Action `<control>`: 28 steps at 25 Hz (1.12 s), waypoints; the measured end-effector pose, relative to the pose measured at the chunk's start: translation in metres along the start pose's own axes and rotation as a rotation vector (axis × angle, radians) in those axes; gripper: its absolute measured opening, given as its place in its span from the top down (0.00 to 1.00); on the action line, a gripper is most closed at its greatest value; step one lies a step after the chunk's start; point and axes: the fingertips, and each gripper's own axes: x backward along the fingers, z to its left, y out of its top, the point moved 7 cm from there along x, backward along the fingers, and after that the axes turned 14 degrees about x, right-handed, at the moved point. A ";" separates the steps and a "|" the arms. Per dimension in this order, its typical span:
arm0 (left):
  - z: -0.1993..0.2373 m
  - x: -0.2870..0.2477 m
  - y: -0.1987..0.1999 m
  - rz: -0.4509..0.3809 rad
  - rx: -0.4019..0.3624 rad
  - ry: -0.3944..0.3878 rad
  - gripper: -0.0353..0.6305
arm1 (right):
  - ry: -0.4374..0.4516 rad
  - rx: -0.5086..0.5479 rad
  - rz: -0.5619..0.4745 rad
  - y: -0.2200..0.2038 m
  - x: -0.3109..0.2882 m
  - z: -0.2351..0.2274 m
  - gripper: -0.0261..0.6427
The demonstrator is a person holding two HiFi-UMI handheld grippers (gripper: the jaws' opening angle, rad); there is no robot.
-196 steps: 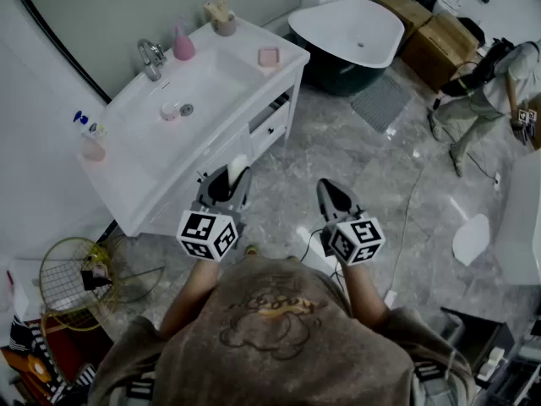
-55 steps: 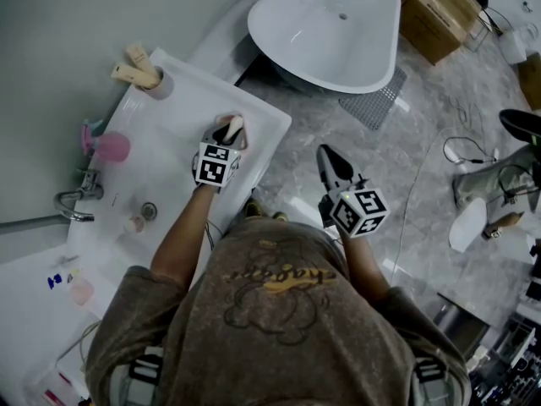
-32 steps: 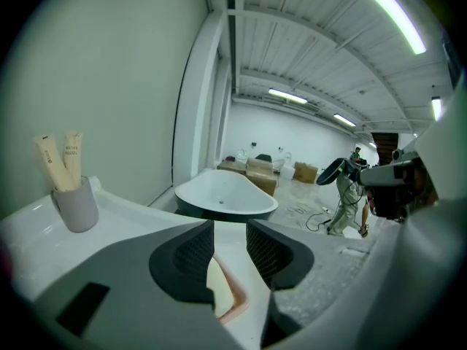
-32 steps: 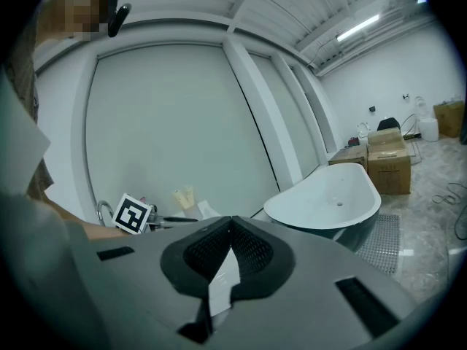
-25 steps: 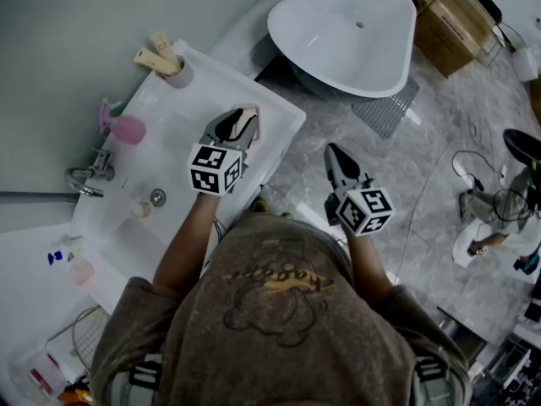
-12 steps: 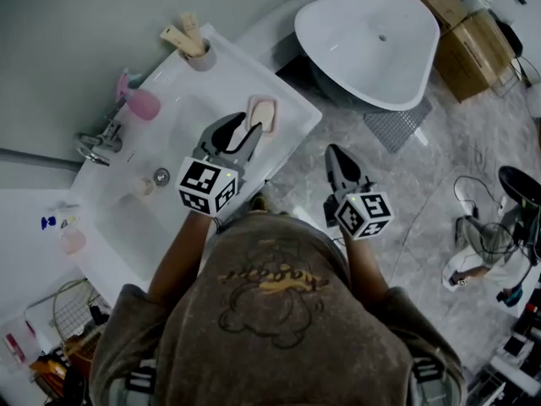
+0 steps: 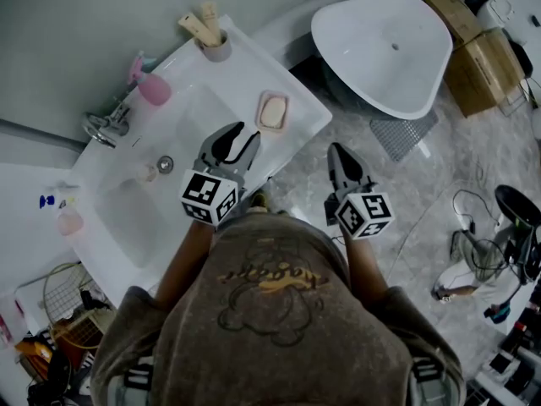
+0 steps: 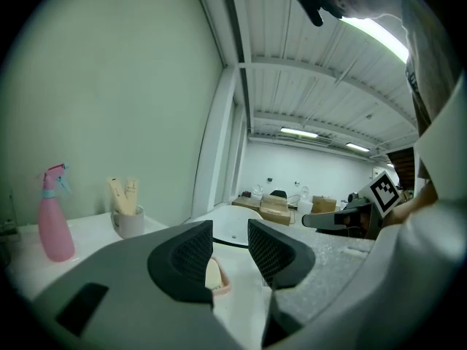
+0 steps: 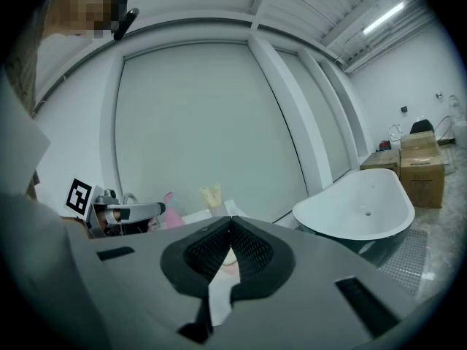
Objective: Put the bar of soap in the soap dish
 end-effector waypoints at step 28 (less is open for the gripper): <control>-0.002 0.010 -0.003 -0.055 0.065 0.029 0.94 | 0.003 0.023 -0.001 -0.002 0.004 0.008 0.96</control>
